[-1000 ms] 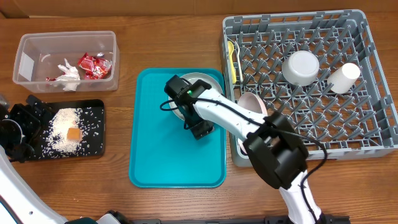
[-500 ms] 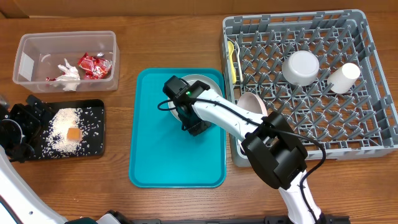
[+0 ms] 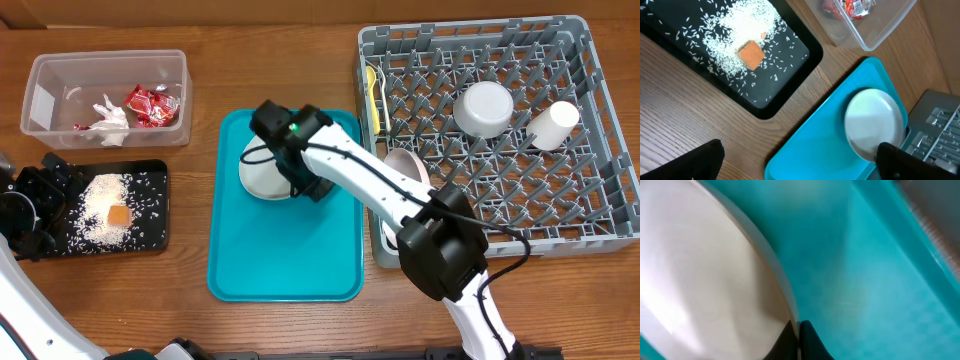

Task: Sort waste into correct bins and load items into the dishwasher rack
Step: 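Lift the grey plate with the right gripper and carry it over the rack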

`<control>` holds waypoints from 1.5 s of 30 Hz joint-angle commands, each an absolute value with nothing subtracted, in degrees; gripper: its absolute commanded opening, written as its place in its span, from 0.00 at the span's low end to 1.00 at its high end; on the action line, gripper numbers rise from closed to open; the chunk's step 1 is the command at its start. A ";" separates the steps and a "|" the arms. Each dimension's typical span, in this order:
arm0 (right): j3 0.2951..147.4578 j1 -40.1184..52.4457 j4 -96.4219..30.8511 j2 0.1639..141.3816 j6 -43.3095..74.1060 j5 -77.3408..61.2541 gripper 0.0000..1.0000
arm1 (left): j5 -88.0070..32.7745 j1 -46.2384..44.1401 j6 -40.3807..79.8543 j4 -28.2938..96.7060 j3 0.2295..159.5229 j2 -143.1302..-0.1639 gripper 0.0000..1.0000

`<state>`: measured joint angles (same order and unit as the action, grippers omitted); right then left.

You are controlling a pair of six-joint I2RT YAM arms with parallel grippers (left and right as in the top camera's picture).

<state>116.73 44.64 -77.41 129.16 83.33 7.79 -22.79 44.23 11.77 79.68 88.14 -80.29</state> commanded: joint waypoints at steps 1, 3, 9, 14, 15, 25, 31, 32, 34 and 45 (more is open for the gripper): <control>125.86 43.90 -80.29 128.11 73.36 14.92 0.04 | -23.75 43.70 10.46 79.64 87.79 -80.20 1.00; 130.52 43.27 -82.67 127.17 69.56 15.79 0.04 | -23.73 43.70 10.46 79.64 87.79 -80.20 1.00; 143.61 39.75 -90.50 121.89 57.08 18.74 0.04 | -23.75 43.70 10.46 79.64 87.79 -80.20 1.00; 150.47 35.77 -97.03 114.80 43.99 22.65 0.04 | -23.75 43.70 10.46 79.64 87.79 -80.20 1.00; 150.50 34.98 -97.03 112.97 41.54 22.74 0.04 | -23.75 43.70 10.48 79.64 87.79 -80.20 1.00; 147.28 23.59 -97.06 93.62 29.50 22.61 0.04 | -23.73 43.70 10.48 79.64 87.79 -80.20 1.00; 132.18 15.81 -97.06 81.41 27.86 24.82 0.04 | -23.73 43.70 10.46 79.64 87.79 -80.20 1.00; 128.99 14.50 -97.06 79.77 27.86 25.54 0.04 | -23.75 43.70 10.46 79.64 87.79 -80.20 1.00; 122.48 11.86 -97.06 77.06 27.81 26.15 0.04 | -23.75 43.70 10.48 79.64 87.79 -80.20 1.00; 104.05 8.23 -95.13 76.36 28.73 29.69 0.04 | -23.75 43.70 10.48 79.64 87.79 -80.20 1.00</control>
